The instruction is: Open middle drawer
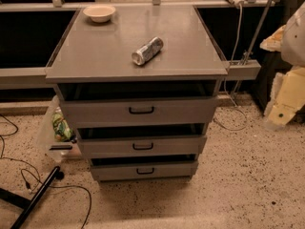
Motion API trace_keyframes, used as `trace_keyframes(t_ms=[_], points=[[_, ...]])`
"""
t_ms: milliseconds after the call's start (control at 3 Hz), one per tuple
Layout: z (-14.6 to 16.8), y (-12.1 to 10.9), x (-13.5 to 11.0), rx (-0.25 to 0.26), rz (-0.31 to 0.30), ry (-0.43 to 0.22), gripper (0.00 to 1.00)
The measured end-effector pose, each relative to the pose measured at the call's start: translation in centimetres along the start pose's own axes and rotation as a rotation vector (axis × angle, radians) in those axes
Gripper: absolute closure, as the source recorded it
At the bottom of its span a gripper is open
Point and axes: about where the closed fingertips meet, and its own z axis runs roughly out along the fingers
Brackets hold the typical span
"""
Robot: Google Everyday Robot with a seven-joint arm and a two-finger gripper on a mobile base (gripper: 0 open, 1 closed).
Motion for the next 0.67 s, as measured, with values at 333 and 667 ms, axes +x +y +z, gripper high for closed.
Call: trace_keyframes(t_ms=[333,667], points=[[0.1,0.1,-0.2,0.008,-0.004,-0.011,0.0],[3.5,2.0,-0.8,-0.026,0.014,-0.084,0.0]])
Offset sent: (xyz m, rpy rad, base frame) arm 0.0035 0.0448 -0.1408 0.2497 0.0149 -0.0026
